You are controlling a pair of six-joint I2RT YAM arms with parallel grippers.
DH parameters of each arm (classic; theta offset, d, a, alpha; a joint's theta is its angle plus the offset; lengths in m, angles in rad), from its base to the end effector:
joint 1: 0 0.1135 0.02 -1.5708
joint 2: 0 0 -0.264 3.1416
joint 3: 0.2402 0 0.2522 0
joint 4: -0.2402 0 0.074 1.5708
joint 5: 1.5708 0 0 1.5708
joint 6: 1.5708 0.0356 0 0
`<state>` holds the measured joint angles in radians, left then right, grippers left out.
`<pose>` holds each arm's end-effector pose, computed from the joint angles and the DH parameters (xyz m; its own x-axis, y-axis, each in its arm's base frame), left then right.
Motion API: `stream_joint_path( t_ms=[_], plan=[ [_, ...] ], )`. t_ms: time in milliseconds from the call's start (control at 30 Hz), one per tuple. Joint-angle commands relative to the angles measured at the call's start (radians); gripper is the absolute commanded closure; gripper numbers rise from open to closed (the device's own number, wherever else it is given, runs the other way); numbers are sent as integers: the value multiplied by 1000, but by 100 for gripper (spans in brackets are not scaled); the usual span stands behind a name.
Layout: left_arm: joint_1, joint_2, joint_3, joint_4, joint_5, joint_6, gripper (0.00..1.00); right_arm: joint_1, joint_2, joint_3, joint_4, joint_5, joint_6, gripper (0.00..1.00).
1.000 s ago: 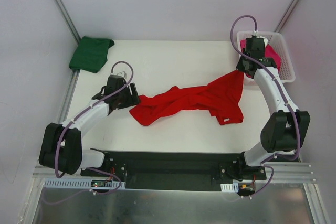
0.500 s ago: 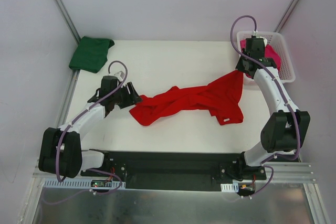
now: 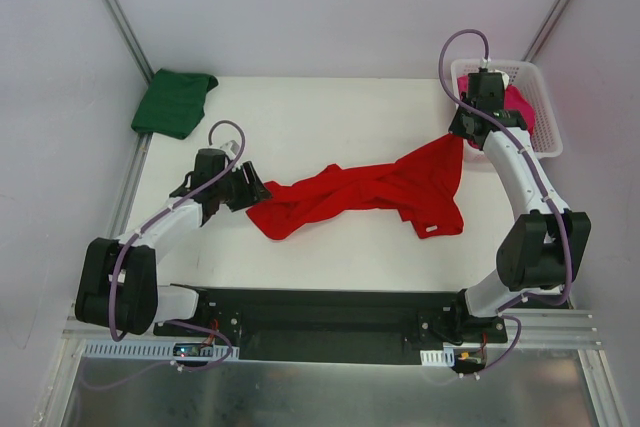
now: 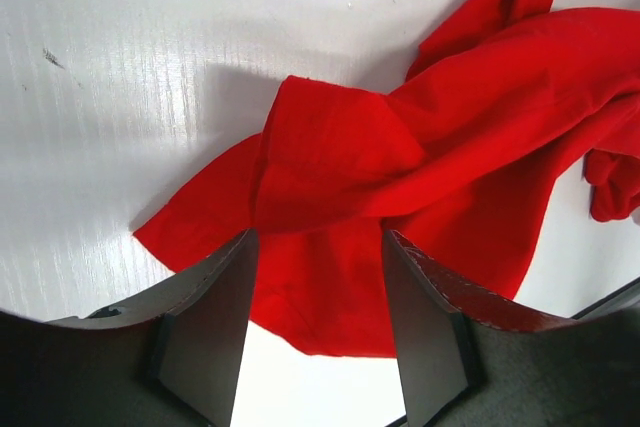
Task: Fold and stack the t-shirts
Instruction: Flatten out the tshirt
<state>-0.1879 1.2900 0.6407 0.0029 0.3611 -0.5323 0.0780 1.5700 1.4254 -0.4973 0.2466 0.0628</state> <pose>0.2569 -0.0617 0.2022 -0.7392 -0.3427 -0.5798 0.0890 0.8036 -0.5885 0.3574 0.0192 0.3366 -0.5882 0.0151 -0.8086 0.1566 0.9830 -0.0956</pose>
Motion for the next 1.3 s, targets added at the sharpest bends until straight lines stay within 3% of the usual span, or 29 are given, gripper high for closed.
stream_joint_path(
  t_ms=[0,767,967,1267],
  plan=[
    [11,-6,-15,22,-10,14,48,-6,-25,1,31,-1,9,98],
    [11,31,-7,22,-45,34,50,-6,-22,0,31,0,6,98],
    [13,42,1,31,-47,32,66,-4,-21,-2,31,-3,6,98],
    [11,68,13,45,-44,31,80,-6,-19,-2,31,-3,5,98]
  ],
)
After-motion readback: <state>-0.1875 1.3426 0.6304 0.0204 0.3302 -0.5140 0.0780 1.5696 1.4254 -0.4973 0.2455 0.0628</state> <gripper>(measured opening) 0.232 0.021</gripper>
